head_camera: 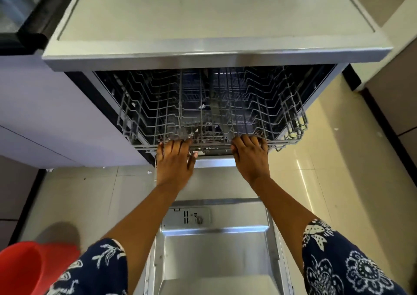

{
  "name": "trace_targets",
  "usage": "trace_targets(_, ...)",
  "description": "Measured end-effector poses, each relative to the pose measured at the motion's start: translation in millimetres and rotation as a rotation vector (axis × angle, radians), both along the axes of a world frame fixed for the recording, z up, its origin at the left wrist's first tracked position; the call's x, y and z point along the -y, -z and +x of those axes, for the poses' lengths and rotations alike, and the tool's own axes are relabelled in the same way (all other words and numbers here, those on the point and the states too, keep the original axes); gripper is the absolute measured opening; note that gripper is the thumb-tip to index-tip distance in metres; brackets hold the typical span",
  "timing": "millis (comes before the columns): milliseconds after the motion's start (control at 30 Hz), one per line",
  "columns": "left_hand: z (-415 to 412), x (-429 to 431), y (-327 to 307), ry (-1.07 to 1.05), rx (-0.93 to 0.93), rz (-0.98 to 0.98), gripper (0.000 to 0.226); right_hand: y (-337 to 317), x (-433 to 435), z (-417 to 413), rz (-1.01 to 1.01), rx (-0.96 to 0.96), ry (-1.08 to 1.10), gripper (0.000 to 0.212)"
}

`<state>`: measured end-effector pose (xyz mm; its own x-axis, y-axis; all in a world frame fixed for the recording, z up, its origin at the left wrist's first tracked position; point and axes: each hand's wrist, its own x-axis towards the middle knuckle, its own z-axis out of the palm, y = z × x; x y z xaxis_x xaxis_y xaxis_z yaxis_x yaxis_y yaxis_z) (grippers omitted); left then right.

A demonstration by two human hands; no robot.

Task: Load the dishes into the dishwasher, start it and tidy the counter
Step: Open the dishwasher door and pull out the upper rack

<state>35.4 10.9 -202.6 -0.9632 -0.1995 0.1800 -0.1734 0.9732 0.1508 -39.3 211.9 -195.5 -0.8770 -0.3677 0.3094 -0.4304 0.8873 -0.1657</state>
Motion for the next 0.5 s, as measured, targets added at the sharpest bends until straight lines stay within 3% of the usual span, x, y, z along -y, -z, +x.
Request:
trace_targets(133, 43, -17, 4, -0.018, 0.010, -0.008, 0.039, 4, -15, 43, 0.004, 0.010, 0.025, 0.012)
trace_targets(300, 75, -16, 2, 0.009, -0.098, 0.050, 0.036, -7, -22, 75, 0.015, 0.063, 0.019, 0.036)
trace_targets(500, 98, -32, -12, -0.019, -0.053, 0.109, 0.021, -13, -34, 96, 0.049, 0.192, 0.032, 0.021)
